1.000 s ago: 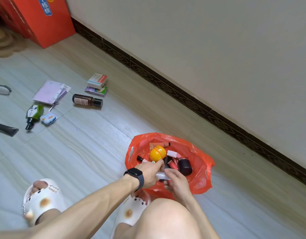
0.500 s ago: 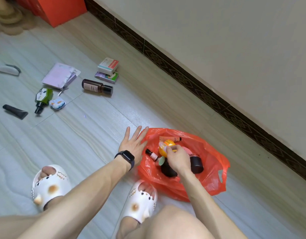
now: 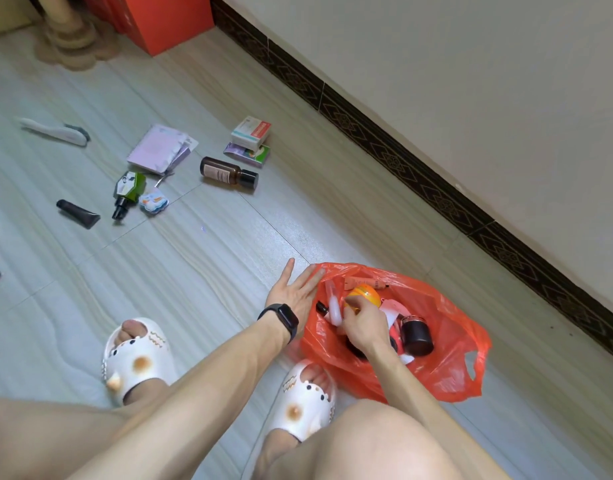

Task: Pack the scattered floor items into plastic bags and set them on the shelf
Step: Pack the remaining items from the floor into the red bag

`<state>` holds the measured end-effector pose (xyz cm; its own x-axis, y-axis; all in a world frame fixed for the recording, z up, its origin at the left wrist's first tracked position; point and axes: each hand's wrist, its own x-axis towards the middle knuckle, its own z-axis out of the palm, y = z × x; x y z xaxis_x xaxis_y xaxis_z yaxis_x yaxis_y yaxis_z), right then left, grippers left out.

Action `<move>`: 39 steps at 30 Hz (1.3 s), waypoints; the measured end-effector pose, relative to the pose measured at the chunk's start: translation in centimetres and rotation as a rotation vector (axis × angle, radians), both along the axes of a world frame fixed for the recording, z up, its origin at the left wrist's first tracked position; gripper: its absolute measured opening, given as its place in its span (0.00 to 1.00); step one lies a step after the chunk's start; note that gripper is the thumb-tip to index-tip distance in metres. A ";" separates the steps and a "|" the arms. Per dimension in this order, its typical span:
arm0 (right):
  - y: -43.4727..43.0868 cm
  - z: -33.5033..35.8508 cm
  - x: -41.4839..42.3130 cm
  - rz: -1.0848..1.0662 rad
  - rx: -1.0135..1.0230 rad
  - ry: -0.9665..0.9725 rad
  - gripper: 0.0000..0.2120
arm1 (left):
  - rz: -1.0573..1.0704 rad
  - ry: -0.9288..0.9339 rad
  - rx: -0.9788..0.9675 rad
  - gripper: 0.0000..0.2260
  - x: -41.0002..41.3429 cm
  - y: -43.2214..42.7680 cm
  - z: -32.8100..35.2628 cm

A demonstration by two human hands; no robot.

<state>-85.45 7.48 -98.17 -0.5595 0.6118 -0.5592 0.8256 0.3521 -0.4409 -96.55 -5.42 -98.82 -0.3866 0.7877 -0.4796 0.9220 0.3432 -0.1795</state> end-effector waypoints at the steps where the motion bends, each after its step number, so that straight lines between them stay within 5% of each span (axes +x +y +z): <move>1: 0.1 0.5 0.3 0.022 0.013 0.014 0.16 | 0.006 -0.010 0.005 0.31 0.0 -0.1 0.5; 9: 0.1 8.1 -1.4 0.312 0.206 0.252 0.13 | 0.175 -0.084 0.018 0.28 -3.3 0.2 8.1; 15: -1.8 15.2 -7.0 0.495 0.328 0.463 0.13 | 0.206 0.064 -0.006 0.26 -10.5 -4.3 14.5; 20: -4.6 18.4 -13.1 0.744 0.364 0.436 0.19 | 0.250 0.131 -0.057 0.24 -14.7 -12.6 16.6; 30: -11.7 12.4 -24.8 1.173 0.421 0.144 0.21 | 0.773 -0.203 -0.109 0.30 -18.2 -24.5 3.8; 34: -12.4 4.9 -27.7 1.209 0.361 -0.040 0.22 | 0.884 -0.302 -0.097 0.32 -19.4 -24.6 -2.8; 39: -10.6 -1.4 -33.4 1.133 0.338 -0.157 0.35 | 0.903 -0.322 -0.005 0.38 -21.1 -24.0 -8.8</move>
<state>-118.89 -3.15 -99.57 -0.8162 -0.0570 -0.5749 0.0063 0.9942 -0.1075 -117.66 -29.38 -107.59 -0.6961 0.2543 -0.6714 0.3153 0.9484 0.0324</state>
